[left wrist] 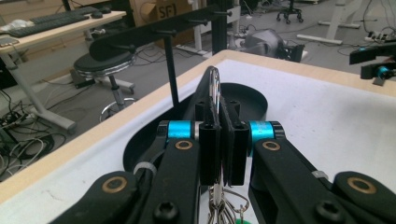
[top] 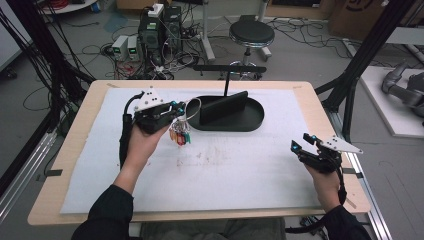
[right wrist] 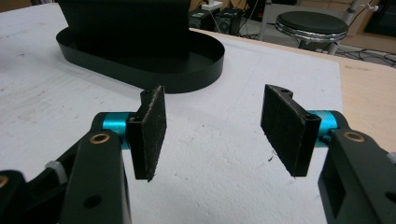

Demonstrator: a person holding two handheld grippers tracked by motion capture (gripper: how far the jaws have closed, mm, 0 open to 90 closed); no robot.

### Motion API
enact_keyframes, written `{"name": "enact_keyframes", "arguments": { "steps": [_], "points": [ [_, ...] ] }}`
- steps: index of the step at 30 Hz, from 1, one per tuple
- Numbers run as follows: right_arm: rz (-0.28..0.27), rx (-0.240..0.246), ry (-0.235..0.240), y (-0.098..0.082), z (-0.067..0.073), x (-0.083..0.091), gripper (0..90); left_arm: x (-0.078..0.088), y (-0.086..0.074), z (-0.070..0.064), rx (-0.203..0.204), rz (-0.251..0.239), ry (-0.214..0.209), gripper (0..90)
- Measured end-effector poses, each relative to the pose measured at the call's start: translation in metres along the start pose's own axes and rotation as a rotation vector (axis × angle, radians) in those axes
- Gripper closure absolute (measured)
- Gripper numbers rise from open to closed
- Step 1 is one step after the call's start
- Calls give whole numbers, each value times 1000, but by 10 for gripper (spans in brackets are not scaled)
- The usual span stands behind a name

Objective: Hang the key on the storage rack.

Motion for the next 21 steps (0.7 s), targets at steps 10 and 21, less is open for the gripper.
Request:
{"name": "enact_keyframes", "arguments": {
  "steps": [10,21],
  "points": [
    [-3,-3,-2,0,-1,1,412,-11,14,12,2,-15,16,864],
    [-6,-6,-2,1,-1,1,413,-26,32,24,-18,-13,34,864]
  ]
}}
Point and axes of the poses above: each handheld gripper's, and its own axes: x roughly backward along the jaws, y roughly out of its top, z roughly to its left, the point moved 1 cm from there along -x, roughly forward along the jaws, and after that the axes turned 6 degrees about -z, right-handed, at the moved point
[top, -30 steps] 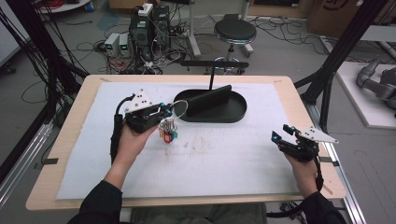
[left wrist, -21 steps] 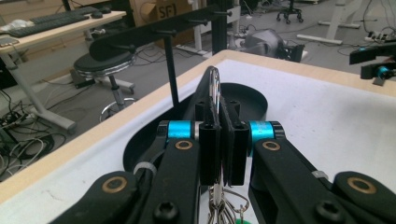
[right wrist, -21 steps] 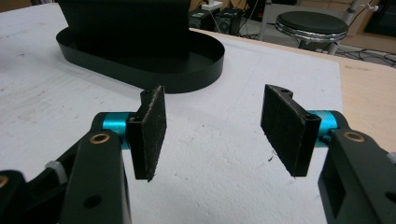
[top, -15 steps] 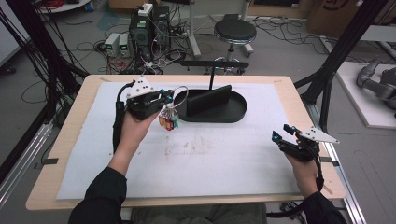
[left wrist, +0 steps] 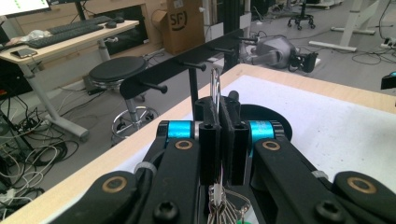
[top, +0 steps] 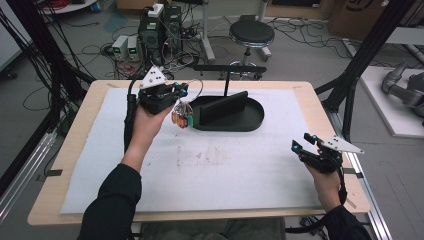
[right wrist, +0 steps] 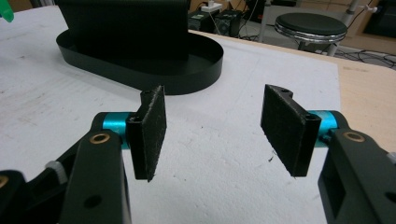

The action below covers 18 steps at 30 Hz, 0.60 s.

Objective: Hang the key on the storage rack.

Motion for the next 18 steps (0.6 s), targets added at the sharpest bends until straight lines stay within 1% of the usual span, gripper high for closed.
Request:
{"name": "enact_keyframes", "arguments": {
  "steps": [1,9,13,18],
  "points": [
    [0,-1,0,0,0,0,413,-2,1,0,3,-2,0,864],
    [-3,2,2,0,0,1,413,-19,5,3,-24,25,11,864],
    [-5,0,1,0,-1,1,412,-26,4,5,-38,33,25,864],
    [-4,-4,2,0,-1,1,412,-33,2,10,-44,53,41,864]
  ]
}}
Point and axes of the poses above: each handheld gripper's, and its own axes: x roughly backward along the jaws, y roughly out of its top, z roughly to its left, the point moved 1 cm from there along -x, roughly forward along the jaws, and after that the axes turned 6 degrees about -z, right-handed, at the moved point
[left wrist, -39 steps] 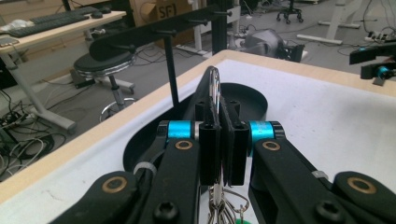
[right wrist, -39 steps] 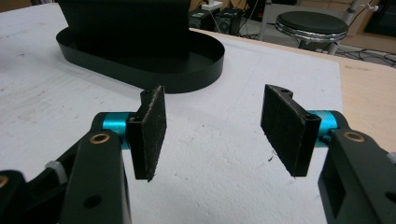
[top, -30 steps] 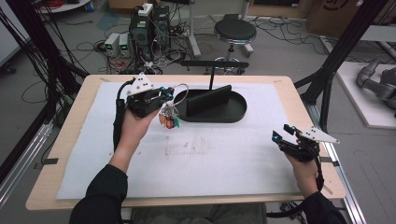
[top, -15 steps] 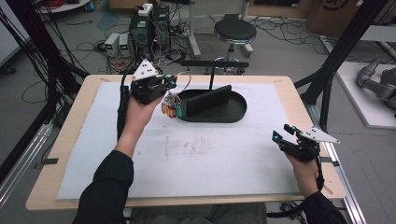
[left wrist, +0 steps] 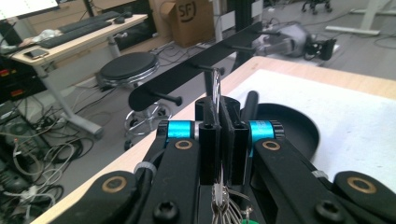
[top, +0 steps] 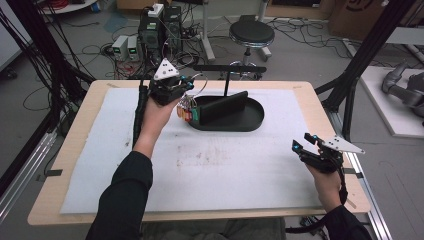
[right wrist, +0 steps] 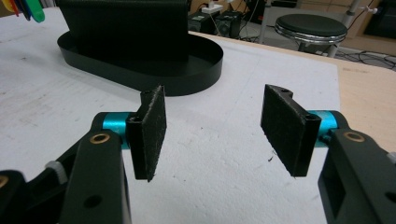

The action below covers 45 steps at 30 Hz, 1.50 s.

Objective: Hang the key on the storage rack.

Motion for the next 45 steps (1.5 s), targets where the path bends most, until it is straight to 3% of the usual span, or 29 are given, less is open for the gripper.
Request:
{"name": "enact_keyframes", "arguments": {
  "steps": [16,39,45],
  "points": [
    [0,1,2,0,0,0,412,-21,-5,7,-17,19,35,863],
    [3,6,4,-1,0,0,412,-34,-27,17,57,23,79,862],
    [7,8,4,-1,0,0,412,-37,-29,17,60,26,93,861]
  ]
}}
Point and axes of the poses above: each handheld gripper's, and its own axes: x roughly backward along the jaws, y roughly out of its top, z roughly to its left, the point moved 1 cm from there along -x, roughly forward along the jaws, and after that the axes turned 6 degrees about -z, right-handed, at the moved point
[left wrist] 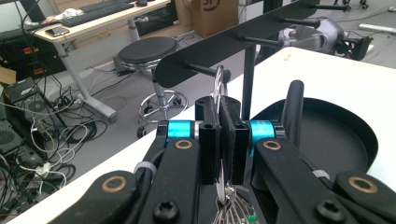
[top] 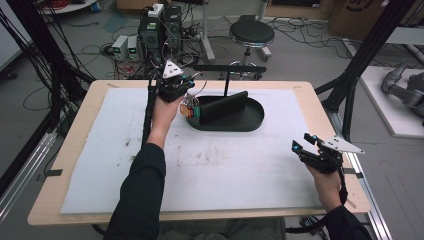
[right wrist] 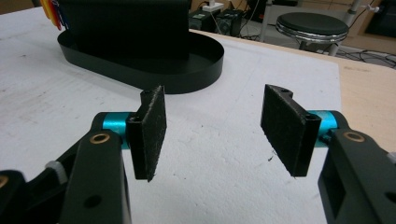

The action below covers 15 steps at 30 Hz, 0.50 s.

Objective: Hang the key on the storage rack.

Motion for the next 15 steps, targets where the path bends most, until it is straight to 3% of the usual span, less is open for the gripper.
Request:
{"name": "enact_keyframes", "arguments": {
  "steps": [11,15],
  "points": [
    [3,-2,2,-1,0,0,413,-5,-4,0,8,22,46,856],
    [4,-1,2,-1,0,0,412,-7,-7,1,29,39,54,838]
  ]
}}
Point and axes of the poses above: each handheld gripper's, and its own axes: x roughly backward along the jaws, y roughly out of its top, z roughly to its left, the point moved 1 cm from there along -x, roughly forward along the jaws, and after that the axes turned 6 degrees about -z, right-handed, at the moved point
